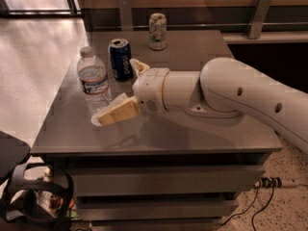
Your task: Pick water bottle
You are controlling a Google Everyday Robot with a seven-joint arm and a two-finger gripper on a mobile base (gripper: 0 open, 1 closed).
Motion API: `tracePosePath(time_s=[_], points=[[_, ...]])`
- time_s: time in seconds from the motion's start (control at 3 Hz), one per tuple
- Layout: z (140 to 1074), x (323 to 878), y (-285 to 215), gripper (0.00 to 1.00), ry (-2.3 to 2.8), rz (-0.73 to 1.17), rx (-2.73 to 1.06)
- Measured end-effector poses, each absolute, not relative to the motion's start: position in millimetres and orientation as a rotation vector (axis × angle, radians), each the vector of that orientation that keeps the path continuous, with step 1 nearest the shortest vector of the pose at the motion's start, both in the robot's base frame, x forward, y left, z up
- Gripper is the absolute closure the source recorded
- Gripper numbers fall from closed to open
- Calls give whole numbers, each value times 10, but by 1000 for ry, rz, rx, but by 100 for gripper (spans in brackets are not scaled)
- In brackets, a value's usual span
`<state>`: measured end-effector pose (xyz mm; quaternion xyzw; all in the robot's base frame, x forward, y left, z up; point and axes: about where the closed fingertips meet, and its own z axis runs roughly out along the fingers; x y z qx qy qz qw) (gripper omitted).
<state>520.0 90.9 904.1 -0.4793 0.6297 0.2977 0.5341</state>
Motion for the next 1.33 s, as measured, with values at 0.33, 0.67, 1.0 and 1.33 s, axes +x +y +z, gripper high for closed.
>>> tracePosePath(time_s=[0.33,0.67,1.0,1.33], points=[[8932,5191,1134,0,1477,793,-1145],[8865,5195,1292,0,1467,831,-1153],[8839,5192,1473,16,1461,837,-1185],[8851,5171,1507,48,1456,839,-1192]])
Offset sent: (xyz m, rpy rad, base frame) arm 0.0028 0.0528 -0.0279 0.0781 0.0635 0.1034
